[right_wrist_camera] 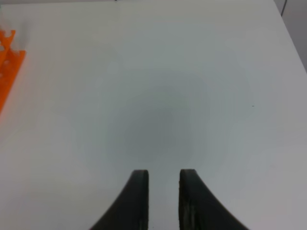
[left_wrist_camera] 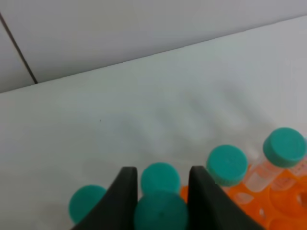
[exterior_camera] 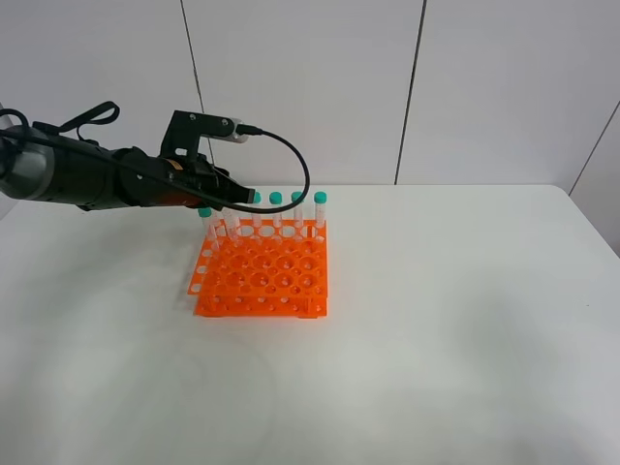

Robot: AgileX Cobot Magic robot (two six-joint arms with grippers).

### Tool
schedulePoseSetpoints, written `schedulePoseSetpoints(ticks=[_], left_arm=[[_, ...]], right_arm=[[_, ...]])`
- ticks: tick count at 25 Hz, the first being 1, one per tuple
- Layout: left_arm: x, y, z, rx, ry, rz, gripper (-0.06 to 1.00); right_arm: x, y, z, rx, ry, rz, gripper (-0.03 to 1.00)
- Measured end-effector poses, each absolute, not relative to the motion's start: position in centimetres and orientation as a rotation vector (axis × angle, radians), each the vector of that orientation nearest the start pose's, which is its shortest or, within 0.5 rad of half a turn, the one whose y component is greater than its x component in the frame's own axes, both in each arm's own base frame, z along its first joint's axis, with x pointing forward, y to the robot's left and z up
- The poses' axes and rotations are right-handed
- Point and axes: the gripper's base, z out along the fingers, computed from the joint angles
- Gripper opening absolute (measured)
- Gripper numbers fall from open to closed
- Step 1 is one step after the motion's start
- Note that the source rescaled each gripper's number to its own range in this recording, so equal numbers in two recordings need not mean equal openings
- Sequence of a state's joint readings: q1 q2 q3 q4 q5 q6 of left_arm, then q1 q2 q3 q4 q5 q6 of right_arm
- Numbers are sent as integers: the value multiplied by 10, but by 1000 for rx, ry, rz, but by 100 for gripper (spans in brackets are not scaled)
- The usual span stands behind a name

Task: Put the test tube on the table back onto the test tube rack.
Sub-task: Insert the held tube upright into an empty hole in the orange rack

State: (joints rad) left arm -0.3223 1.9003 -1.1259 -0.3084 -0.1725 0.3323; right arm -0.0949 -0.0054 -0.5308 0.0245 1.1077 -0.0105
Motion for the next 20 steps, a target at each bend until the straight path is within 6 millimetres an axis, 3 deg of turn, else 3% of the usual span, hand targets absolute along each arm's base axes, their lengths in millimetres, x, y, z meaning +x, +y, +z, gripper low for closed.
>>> schedulePoseSetpoints(ticks=[11, 20], left_arm=[[393, -129, 189, 304, 2086, -151, 1], [383, -125, 173, 308, 2130, -143, 1]], right_arm=[[-11, 3, 282, 84, 2052, -36, 0], [-11, 3, 282, 84, 2052, -36, 0]])
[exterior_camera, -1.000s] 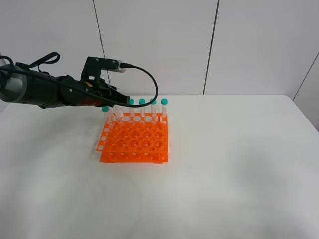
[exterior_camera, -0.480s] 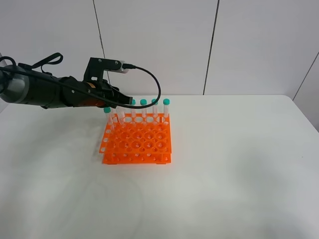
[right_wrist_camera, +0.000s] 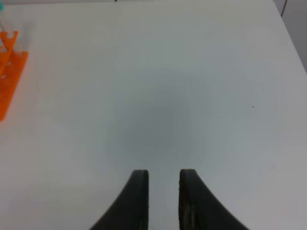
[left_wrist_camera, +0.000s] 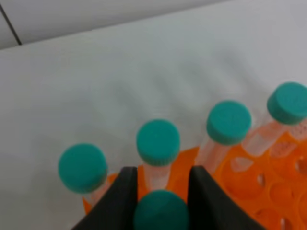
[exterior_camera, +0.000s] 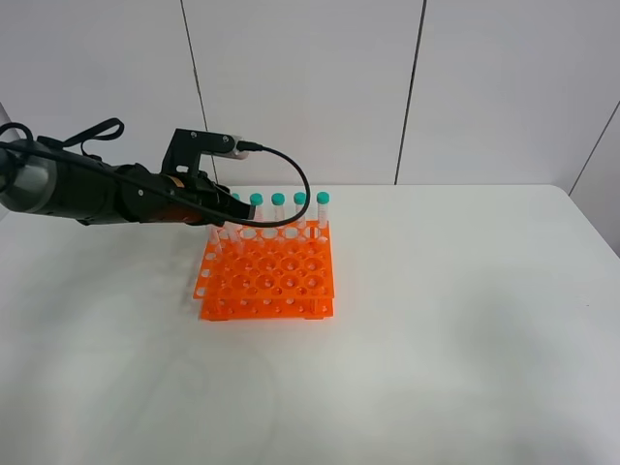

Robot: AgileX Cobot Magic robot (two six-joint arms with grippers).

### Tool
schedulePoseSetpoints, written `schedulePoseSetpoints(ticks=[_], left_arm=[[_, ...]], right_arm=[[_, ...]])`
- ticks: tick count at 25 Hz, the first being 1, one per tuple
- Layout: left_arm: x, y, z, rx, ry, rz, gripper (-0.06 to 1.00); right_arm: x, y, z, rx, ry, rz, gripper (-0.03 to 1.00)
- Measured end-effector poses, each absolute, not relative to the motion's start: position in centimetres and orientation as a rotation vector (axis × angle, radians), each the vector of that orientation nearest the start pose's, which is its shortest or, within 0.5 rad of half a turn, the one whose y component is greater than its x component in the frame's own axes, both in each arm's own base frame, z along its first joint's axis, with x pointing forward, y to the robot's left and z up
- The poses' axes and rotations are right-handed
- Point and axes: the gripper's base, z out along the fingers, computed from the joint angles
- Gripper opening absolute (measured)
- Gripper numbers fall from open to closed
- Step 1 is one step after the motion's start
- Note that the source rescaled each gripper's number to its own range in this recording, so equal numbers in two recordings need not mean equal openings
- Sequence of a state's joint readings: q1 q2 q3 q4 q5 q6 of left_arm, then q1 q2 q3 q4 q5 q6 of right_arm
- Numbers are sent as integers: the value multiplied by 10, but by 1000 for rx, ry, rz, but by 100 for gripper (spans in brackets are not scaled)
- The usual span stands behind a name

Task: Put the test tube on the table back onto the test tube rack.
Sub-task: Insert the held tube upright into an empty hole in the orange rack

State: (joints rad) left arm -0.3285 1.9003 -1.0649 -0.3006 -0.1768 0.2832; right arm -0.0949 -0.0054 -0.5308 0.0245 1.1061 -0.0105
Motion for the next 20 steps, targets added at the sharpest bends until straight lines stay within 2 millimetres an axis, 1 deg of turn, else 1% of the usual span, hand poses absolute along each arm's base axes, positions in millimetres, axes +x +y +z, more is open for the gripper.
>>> schedulePoseSetpoints(ticks=[5, 12, 20], left_arm=[[382, -125, 173, 313, 2125, -138, 1], [378, -133, 171, 358, 2123, -143, 1], [380, -135, 174, 367, 2115, -143, 1]], right_arm=[[-11, 3, 282, 84, 2052, -36, 0], [-11, 3, 282, 84, 2052, -36, 0], [-11, 3, 282, 84, 2052, -36, 0]])
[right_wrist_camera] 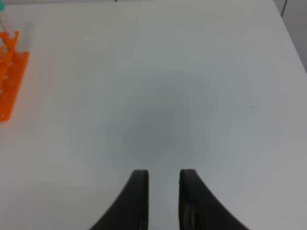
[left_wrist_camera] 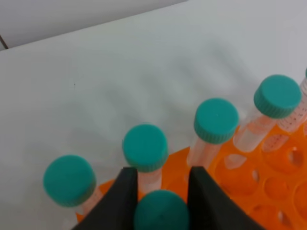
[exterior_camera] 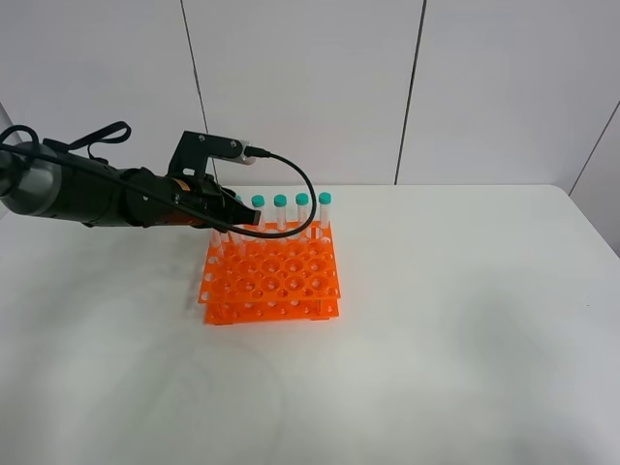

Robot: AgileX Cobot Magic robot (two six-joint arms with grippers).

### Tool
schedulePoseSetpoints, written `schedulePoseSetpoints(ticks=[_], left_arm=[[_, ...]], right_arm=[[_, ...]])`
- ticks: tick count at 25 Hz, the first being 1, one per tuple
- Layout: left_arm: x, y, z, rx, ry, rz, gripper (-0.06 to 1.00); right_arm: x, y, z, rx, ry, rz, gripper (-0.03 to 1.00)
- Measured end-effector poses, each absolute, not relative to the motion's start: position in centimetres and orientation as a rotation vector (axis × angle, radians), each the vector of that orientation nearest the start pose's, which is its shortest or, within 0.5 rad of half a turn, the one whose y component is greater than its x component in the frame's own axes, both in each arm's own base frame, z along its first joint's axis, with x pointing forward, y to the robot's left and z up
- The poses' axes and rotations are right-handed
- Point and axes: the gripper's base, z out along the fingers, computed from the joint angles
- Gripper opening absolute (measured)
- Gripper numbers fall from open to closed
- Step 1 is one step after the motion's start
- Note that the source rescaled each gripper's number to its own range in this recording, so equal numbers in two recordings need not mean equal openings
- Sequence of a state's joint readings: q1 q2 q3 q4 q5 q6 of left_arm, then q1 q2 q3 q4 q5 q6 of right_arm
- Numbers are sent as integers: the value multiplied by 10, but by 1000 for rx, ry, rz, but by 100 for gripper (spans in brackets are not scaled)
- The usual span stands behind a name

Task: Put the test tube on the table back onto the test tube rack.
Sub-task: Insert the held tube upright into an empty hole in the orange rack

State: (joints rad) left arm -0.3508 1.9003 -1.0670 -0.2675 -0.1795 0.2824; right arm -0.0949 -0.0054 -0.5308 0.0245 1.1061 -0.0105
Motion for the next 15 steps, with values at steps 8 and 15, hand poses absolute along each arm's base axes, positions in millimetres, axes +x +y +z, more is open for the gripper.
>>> schedulePoseSetpoints(ticks=[8, 15], left_arm=[[386, -137, 183, 356, 2099, -161, 1], [386, -138, 178, 355, 2119, -164, 1]], right_arm=[[-11, 3, 282, 84, 2052, -36, 0], [-11, 3, 282, 84, 2052, -36, 0]])
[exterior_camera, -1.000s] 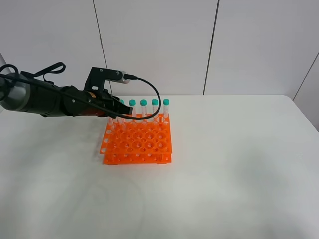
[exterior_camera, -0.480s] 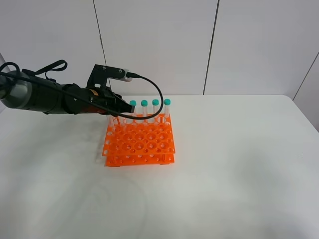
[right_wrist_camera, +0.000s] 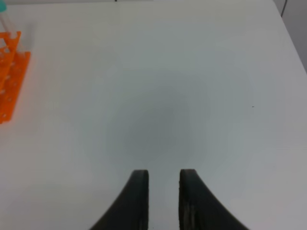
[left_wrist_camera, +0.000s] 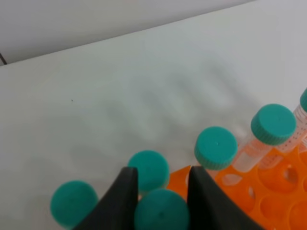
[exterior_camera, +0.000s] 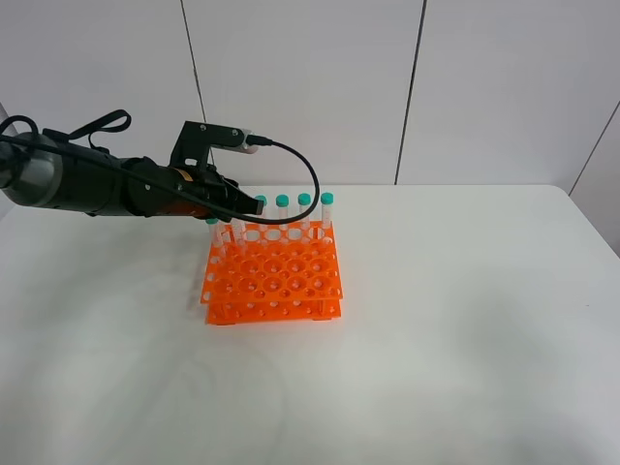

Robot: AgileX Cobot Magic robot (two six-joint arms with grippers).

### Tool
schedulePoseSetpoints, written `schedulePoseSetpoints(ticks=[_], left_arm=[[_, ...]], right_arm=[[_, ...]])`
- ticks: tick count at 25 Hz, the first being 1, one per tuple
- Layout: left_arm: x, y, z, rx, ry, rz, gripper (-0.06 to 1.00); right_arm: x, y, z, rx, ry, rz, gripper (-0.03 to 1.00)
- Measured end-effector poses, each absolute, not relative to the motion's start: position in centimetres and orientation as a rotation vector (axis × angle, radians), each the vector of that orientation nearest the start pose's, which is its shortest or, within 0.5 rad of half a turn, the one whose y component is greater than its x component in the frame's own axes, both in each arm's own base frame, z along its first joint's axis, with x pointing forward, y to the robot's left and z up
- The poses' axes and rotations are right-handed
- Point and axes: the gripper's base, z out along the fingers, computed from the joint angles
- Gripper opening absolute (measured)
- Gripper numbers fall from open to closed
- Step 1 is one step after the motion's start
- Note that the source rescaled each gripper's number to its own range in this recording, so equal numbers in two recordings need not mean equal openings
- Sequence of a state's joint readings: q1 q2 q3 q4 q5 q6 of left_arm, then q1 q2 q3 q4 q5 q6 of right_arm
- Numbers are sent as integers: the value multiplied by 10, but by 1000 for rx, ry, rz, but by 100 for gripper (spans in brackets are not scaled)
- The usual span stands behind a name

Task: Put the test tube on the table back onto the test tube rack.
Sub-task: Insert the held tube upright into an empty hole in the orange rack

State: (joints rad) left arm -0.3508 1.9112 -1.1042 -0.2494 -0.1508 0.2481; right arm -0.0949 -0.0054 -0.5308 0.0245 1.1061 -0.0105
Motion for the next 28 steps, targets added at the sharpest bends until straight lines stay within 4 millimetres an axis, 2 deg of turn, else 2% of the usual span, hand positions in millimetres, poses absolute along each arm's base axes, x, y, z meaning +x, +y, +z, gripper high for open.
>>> schedulePoseSetpoints(ticks=[3, 7, 28], left_arm=[[387, -142, 165, 368, 2140, -162, 0], [387, -146, 162, 377, 2130, -165, 0], [387, -147, 161, 331, 2124, -186, 0]], right_arm=[[-11, 3, 282, 84, 2052, -36, 0], [-11, 3, 282, 84, 2052, -36, 0], [-11, 3, 282, 84, 2051, -36, 0]])
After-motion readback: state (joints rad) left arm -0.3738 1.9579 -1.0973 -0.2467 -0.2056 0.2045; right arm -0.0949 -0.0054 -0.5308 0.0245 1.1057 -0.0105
